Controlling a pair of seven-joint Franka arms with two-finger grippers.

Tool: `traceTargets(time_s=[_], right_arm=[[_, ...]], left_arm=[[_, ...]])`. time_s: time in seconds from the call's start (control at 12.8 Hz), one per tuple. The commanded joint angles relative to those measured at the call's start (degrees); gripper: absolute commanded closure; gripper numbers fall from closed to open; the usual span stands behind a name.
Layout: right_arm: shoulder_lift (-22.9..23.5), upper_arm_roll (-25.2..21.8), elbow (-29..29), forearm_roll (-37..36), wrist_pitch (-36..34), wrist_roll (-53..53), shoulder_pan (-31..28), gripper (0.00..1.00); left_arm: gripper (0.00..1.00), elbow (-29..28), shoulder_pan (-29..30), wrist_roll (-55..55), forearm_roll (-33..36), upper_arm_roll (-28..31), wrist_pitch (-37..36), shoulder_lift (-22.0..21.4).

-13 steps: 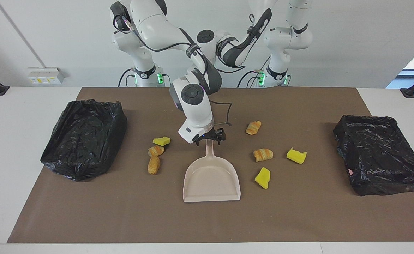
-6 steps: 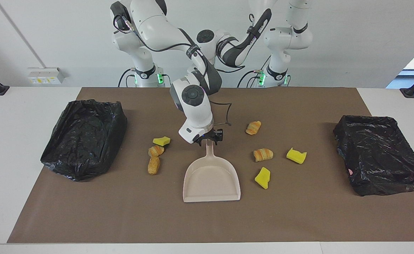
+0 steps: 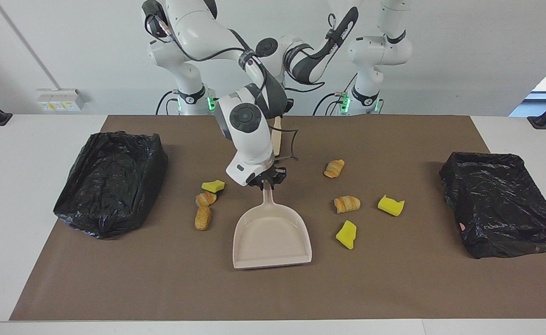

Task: Sweep and dump trash in bin
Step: 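Grasp the dustpan handle with the right gripper and lift it, then lower the dustpan near the debris while the left gripper holds the brush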

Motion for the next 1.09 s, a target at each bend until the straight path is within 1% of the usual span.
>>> traceTargets(time_s=[0.0,0.16,0.31,0.39,0.47,0.55,0.7,0.78,0.94,1.02], right_arm=[[-3.73,0.46,-0.38,0.09,-2.21,-7.04,-3.80,1.00],[-5.06,0.38,-0.21,0.00,-6.59,-14.24,-7.66,1.00],[-6.20,0.47,0.23,-0.43,-11.33,-21.28,-11.71,1.00],[-6.29,0.20,2.32,-0.96,-15.10,-25.05,-13.12,1.00],[-6.03,0.03,4.35,-1.22,-18.79,-31.61,-14.96,1.00],[-6.03,0.03,5.32,-2.70,-20.65,-36.46,-16.02,1.00],[-6.03,0.20,6.04,-5.09,-22.69,-41.67,-17.69,1.00],[-6.12,0.20,5.77,-5.09,-22.61,-45.87,-18.14,1.00],[-7.52,0.12,3.68,-5.27,-22.87,-56.76,-17.62,1.00],[-7.96,0.11,2.62,-5.79,-22.35,-59.42,-17.18,1.00]], left_arm=[[1.00,1.07,-0.45,7.89,-1.05,5.62,-7.37,-5.44],[1.00,1.07,-0.36,13.68,-1.05,10.45,-10.19,-7.99],[1.00,2.29,-0.27,19.93,-0.61,17.90,-11.07,-8.78],[1.00,3.26,-0.27,23.00,-0.35,21.77,-11.43,-8.79],[1.00,4.74,-0.10,27.03,-0.26,25.90,-11.43,-8.27],[1.00,6.15,0.08,30.47,1.14,29.07,-11.26,-7.05],[1.00,9.66,0.17,36.10,5.53,34.70,-11.08,-4.06],[1.00,10.55,0.26,39.34,6.50,37.17,-10.21,-2.91],[1.00,12.49,0.26,48.82,7.30,44.19,-8.19,-0.72],[1.00,13.28,0.17,53.48,7.39,47.35,-6.79,0.25]])
